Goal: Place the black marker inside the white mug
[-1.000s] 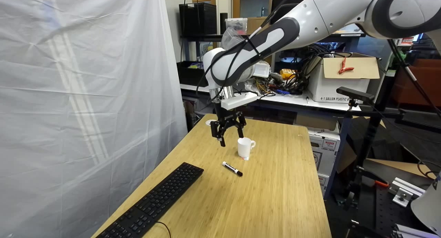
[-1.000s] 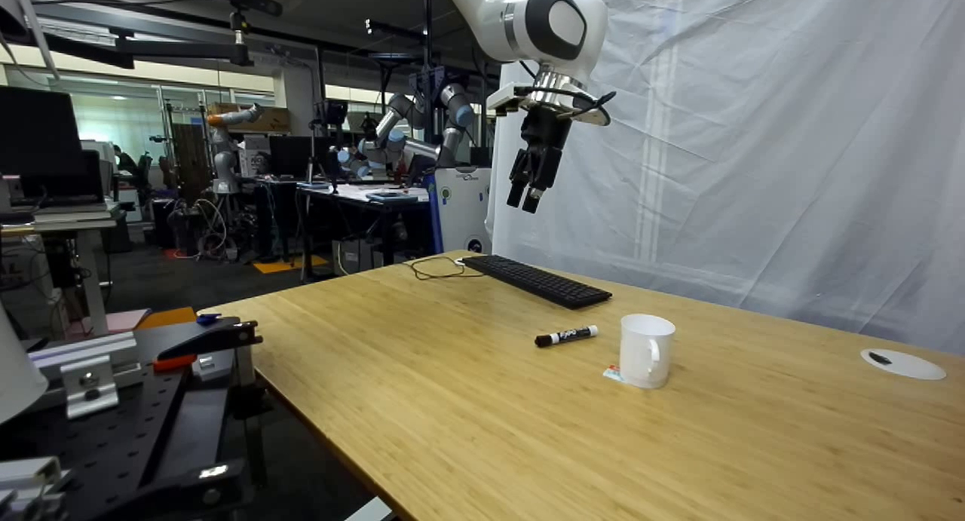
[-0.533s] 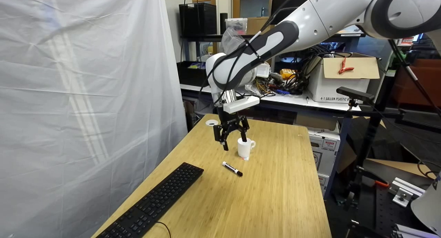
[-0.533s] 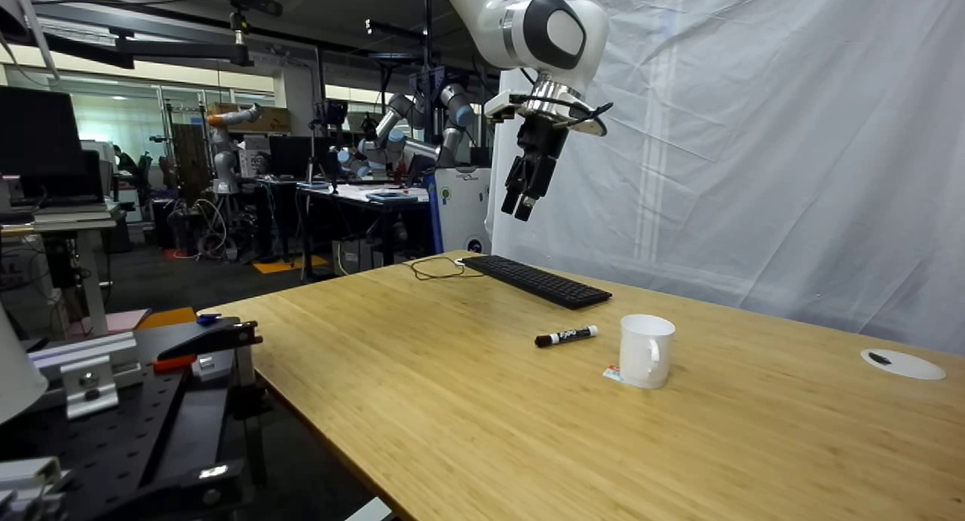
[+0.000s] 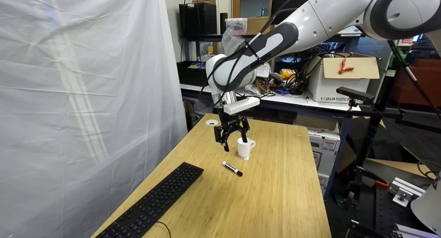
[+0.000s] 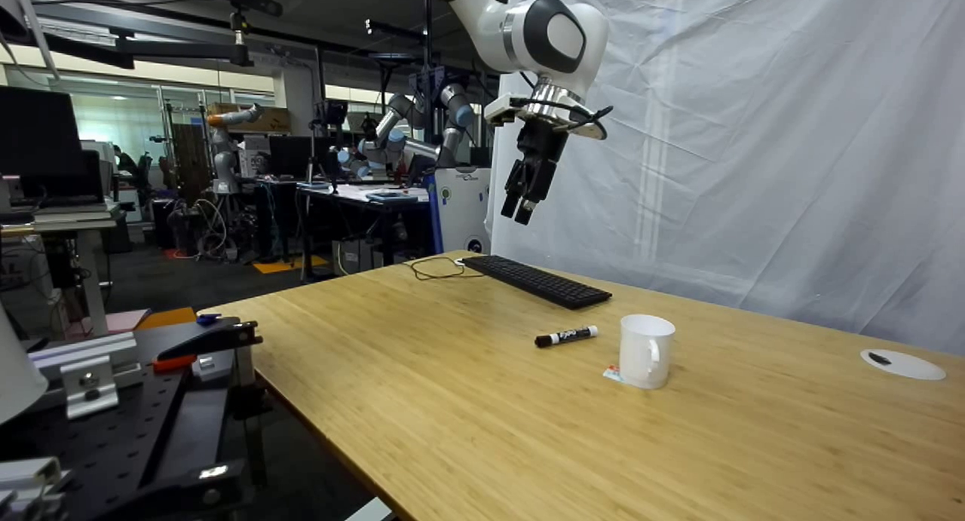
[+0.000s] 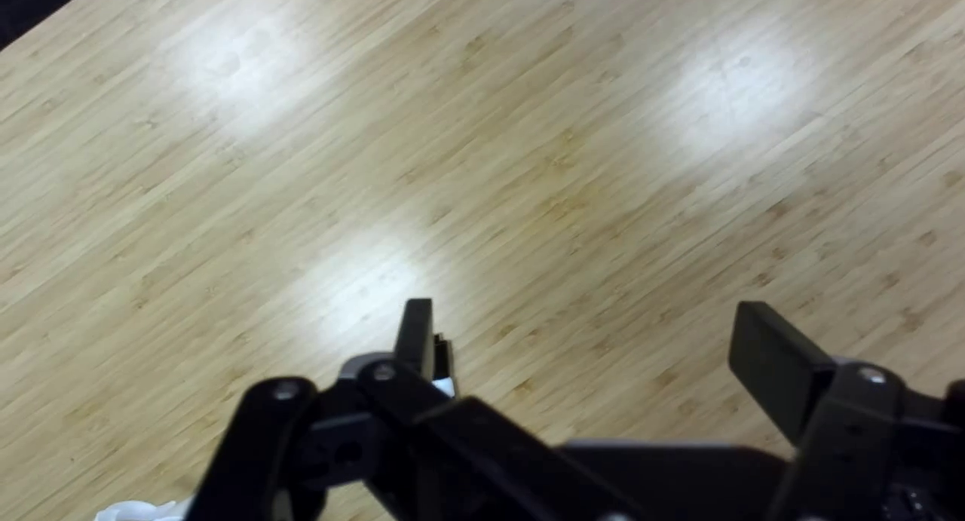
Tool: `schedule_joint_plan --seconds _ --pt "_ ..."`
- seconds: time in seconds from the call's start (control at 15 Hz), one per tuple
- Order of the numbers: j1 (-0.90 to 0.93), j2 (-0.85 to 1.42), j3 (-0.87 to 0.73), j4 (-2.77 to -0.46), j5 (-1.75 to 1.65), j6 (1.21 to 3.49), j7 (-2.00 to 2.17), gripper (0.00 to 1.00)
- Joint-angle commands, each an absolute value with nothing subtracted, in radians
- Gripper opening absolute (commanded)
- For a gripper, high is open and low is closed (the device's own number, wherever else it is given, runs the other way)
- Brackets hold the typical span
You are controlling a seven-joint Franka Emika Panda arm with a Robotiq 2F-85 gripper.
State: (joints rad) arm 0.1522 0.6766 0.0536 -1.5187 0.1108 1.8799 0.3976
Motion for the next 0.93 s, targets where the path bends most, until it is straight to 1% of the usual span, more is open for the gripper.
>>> schedule_joint_plan --seconds 0.0,0.87 --pt "0.171 0.718 0.030 -1.503 0.071 1.898 0.380 1.00" --pt "0.208 0.893 -0.006 -1.523 -0.076 2.149 0.327 1.00"
